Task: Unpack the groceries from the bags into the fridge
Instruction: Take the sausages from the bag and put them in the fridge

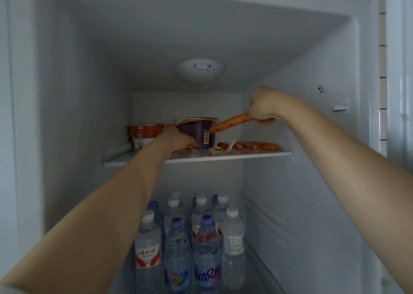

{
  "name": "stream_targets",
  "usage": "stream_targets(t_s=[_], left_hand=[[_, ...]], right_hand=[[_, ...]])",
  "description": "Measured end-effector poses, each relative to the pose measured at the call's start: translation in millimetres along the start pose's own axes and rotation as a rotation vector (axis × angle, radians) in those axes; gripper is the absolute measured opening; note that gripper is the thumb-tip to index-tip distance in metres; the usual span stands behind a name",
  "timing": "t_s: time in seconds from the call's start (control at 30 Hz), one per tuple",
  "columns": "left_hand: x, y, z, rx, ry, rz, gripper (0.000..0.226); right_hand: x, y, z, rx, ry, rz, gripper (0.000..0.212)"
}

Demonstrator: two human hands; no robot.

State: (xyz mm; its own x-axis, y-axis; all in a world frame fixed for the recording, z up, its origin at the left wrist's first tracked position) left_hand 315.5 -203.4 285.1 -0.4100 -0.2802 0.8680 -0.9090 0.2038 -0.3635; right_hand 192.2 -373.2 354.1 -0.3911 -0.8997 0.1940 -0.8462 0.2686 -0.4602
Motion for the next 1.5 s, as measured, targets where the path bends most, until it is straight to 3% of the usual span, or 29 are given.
stream_targets(t_s=[0.17, 0.2, 0.27, 0.33, 0.43, 0.5, 0.57, 0.63, 0.77, 0.9, 1.0, 1.3, 1.43, 1.5], left_hand=[[-1, -5, 13, 0.003, -0.077, 0.017, 0.037], [0, -3, 17, -0.013, -0.153, 0.015, 0.046], [-4, -11, 23, -0.035, -0.322, 0.026, 0.089], [-8, -16, 27, -0.007, -0.482, 0.015, 0.108], [-3, -8, 31, 0.048, -0.586, 0.071, 0.083], [3, -3, 34, 0.060, -0.532, 0.206, 0.066], [7, 2, 40, -0.045, -0.443, 0.350, 0.049], [13, 13, 47, -0.212, -0.383, 0.388, 0.041], [17, 22, 57, -0.402, -0.383, 0.368, 0.042], [14, 18, 57, -0.293, -0.395, 0.380, 0.035], [15, 18, 57, -0.242, -0.390, 0.419, 0.033], [19, 18, 71, -0.382, -0.550, 0.293, 0.043], [18, 15, 73, -0.395, -0.548, 0.278, 0.045], [17, 12, 72, -0.395, -0.474, 0.270, 0.048]], right_hand=[[23, -13, 31, 0.025, -0.149, 0.113, 0.035], [26, -16, 42, -0.010, -0.192, 0.136, 0.047], [28, -17, 58, -0.073, -0.244, 0.117, 0.062], [29, -15, 69, -0.115, -0.273, 0.078, 0.062], [27, -16, 76, -0.098, -0.341, 0.039, 0.055], [21, -21, 79, -0.056, -0.373, 0.012, 0.052], [13, -25, 81, -0.028, -0.418, -0.037, 0.047], [5, -28, 83, -0.014, -0.472, -0.082, 0.045], [-7, -32, 88, 0.005, -0.510, -0.158, 0.037], [-10, -36, 97, -0.078, -0.490, -0.160, 0.033], [-3, -37, 99, -0.012, -0.450, -0.100, 0.033], [-2, -46, 92, 0.012, -0.523, -0.115, 0.040], [-5, -47, 104, -0.134, -0.391, -0.138, 0.045], [-8, -48, 104, -0.121, -0.441, -0.130, 0.046]])
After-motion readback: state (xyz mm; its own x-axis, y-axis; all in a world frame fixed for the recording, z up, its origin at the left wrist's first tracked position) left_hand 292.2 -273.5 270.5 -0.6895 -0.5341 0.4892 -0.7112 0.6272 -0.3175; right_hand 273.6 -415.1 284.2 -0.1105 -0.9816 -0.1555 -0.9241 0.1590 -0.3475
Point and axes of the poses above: each hand's wrist, its own y-axis away from the middle knuckle, its own z-axis out of the palm, x = y × z, the point moved 3 cm from there along -y, towards the middle knuckle, and after that the axes turned 14 degrees about y, right-handed, at the moved point
